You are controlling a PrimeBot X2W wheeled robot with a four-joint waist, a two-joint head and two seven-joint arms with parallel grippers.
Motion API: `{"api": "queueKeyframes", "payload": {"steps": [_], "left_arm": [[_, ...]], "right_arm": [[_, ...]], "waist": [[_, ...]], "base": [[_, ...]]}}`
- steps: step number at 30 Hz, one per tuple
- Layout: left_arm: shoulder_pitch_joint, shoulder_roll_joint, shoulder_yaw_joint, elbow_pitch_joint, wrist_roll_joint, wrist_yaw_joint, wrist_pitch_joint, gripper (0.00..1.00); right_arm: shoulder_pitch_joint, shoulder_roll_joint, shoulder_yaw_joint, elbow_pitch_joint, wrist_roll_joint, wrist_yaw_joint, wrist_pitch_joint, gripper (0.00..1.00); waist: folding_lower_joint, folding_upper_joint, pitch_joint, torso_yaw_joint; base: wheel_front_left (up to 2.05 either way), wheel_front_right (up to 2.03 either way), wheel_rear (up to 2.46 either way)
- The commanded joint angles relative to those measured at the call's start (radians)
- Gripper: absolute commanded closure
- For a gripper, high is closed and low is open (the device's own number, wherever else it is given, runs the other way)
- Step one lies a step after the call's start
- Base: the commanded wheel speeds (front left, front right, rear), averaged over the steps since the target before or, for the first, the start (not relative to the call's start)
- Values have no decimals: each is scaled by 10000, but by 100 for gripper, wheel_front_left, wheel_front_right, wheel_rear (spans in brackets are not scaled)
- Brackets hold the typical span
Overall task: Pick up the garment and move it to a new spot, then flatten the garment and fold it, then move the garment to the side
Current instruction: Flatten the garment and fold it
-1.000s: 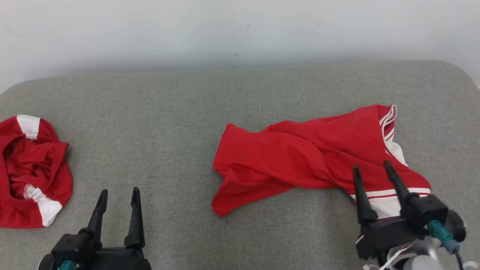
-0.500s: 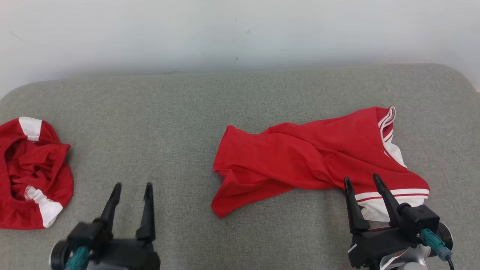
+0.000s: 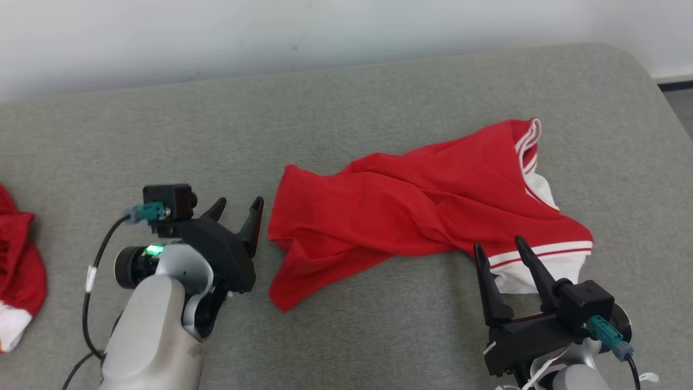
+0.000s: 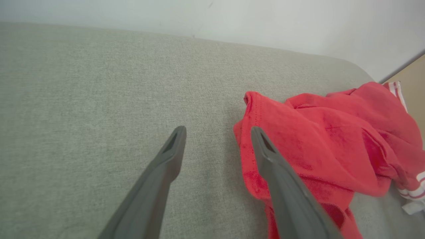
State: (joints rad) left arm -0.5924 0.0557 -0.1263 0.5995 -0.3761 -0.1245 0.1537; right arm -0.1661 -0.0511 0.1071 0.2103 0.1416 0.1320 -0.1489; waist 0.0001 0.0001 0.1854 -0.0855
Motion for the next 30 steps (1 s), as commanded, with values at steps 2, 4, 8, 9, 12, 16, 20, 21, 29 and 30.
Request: {"api": "queueKeyframes", "payload": {"steps": [2,4,8,9,12,16,20,21,29,30], "left_arm": [[-395,0,-84,311,-246,-56,334,0],[-687,46,-139,536,-311,-62,576,0],[-1112,109,-169,906,-524,-58,945,0],[-1210,112,-177,970,-590,-51,1011,0],[-1443,111,-126,1171,-847,-53,1299,0],[-1702,113,-125,1371,-1052,-55,1682,0],[-1828,86,-179,1467,-1386,-61,1918,15],[-1856,72,-223,1450,-1504,-62,1973,89],[-2264,405,-465,910,-1184,5,359,100],[-2371,470,-481,862,-1049,66,-50,100]], "right_arm": [[-147,14,151,52,155,-26,-38,0],[-200,11,271,102,181,-26,-73,0],[-292,13,473,226,262,-26,-120,0],[-317,13,498,248,274,-26,-152,0],[-340,15,608,354,397,-26,-184,0],[-379,13,768,460,492,-26,-220,0],[-417,13,857,536,540,-26,-284,0],[-422,13,866,543,575,-26,-289,0],[-525,14,790,551,612,-26,-308,0],[-549,12,796,560,617,-26,-320,0]], "waist": [[-1,-1,414,-593],[-1,-1,464,-786],[-1,-1,544,-1101],[-1,-1,561,-1156],[-1,-1,608,-1320],[-1,-1,657,-1495],[-1,-1,685,-1600],[-1,-1,694,-1613],[-1,-1,880,-1597],[-1,-1,904,-1593]], "base": [[0,0,0],[0,0,0],[0,0,0],[0,0,0],[0,0,0],[0,0,0],[0,0,0],[0,0,0],[0,0,0],[0,0,0]]}}
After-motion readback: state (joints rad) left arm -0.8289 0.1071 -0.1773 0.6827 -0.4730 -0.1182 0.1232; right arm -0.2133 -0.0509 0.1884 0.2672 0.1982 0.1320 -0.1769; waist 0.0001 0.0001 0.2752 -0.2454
